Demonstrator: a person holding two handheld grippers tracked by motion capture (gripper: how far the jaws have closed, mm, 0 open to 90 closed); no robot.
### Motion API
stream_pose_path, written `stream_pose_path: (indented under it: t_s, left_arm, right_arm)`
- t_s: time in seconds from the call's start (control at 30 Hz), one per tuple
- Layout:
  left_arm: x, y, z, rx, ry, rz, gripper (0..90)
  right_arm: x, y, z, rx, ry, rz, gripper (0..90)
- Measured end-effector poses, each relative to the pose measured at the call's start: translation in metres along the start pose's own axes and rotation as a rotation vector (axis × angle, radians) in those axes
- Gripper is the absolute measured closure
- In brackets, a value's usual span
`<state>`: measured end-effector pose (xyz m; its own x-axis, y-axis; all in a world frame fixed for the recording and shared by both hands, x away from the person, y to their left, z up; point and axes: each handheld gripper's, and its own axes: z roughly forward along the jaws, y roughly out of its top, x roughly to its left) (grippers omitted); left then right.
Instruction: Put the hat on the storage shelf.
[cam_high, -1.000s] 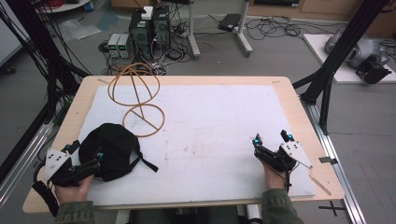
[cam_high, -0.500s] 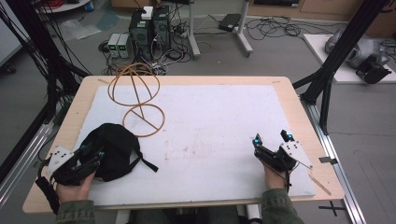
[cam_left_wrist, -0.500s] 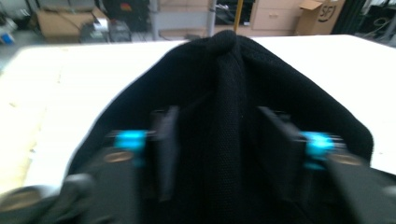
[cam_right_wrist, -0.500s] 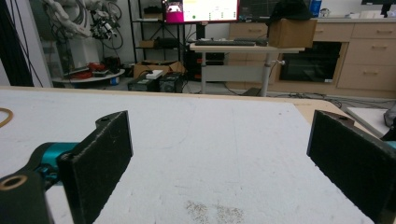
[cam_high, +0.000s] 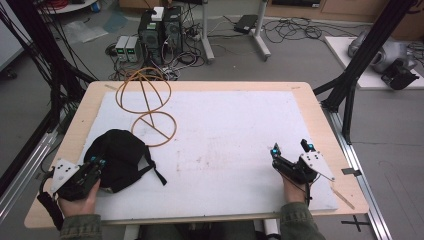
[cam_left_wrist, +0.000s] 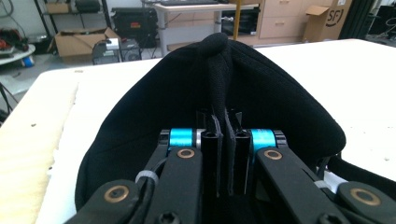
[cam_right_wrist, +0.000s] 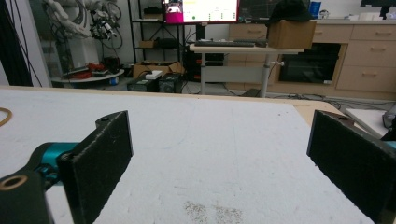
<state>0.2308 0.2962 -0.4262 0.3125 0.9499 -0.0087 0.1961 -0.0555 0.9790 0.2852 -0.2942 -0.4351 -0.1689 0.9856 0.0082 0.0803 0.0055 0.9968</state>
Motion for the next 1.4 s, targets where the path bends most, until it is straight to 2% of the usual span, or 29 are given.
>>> stream_pose_path:
  t_s: [0.2, 0.33, 0.37, 0.53, 0.57, 0.8, 1.4]
  left_arm:
    - [-0.002, 0.003, -0.004, -0.045, -0.011, 0.002, 86.7]
    - [-0.003, 0.005, -0.009, -0.085, -0.008, -0.011, 86.7]
    - [-0.004, 0.007, -0.011, -0.114, -0.006, -0.015, 86.7]
    - [-0.005, 0.009, -0.014, -0.151, -0.007, -0.022, 86.7]
    - [-0.005, 0.011, -0.014, -0.159, -0.016, -0.036, 86.6]
    - [-0.003, 0.016, -0.019, -0.191, -0.012, -0.051, 86.6]
    - [-0.002, 0.028, -0.028, -0.236, -0.006, -0.041, 86.6]
  right_arm:
    - [0.0, 0.0, 0.001, 0.002, 0.001, -0.001, 5.9]
    - [0.0, -0.001, 0.001, 0.002, 0.002, -0.004, 5.9]
    - [0.0, 0.0, 0.001, 0.002, 0.0, -0.003, 5.9]
    - [-0.001, -0.001, 0.002, -0.003, 0.002, -0.008, 5.9]
    - [-0.001, -0.001, 0.002, -0.002, 0.004, -0.008, 5.9]
    - [-0.001, -0.001, 0.002, 0.002, 0.004, -0.007, 6.0]
    - [-0.001, -0.001, 0.002, 0.004, 0.004, -0.01, 6.0]
